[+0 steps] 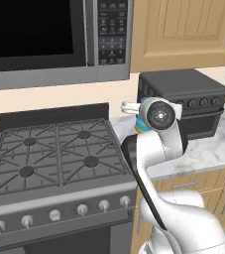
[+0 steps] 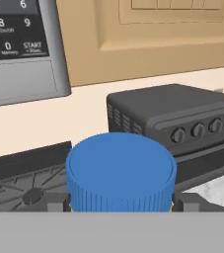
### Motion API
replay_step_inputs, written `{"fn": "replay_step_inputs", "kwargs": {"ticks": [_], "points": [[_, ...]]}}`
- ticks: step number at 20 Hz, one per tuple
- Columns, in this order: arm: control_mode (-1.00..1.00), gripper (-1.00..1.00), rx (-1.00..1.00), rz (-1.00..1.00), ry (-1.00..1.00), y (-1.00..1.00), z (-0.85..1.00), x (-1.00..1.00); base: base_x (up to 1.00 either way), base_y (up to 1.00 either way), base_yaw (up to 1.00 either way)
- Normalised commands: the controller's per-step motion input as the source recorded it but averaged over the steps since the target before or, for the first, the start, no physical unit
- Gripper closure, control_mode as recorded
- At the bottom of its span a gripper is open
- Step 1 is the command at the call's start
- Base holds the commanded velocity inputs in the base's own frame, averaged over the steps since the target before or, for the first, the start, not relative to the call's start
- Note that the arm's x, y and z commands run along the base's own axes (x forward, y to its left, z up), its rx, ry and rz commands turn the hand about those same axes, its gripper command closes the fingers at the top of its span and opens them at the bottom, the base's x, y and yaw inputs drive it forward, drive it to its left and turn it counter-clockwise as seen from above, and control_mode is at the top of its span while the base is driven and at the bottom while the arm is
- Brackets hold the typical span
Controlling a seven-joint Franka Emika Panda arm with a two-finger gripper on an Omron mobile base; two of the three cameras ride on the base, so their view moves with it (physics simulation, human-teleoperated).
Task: Collect the paprika, mayonnaise, and shaker from the cabinet and place them next to the stove.
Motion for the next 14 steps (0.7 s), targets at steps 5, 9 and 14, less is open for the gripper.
{"fn": "replay_step_inputs", "kwargs": {"ticks": [5, 9, 14], "points": [[-1.0, 1.0, 0.06, -0.02, 0.02, 0.01, -0.35, 0.57, 0.0, 0.0, 0.0], [-1.0, 1.0, 0.0, -0.04, 0.0, 0.01, -0.41, 0.62, 0.0, 0.0, 0.0], [-1.0, 1.0, 0.0, -0.06, 0.0, 0.0, -0.24, 0.66, 0.0, 0.0, 0.0]]}}
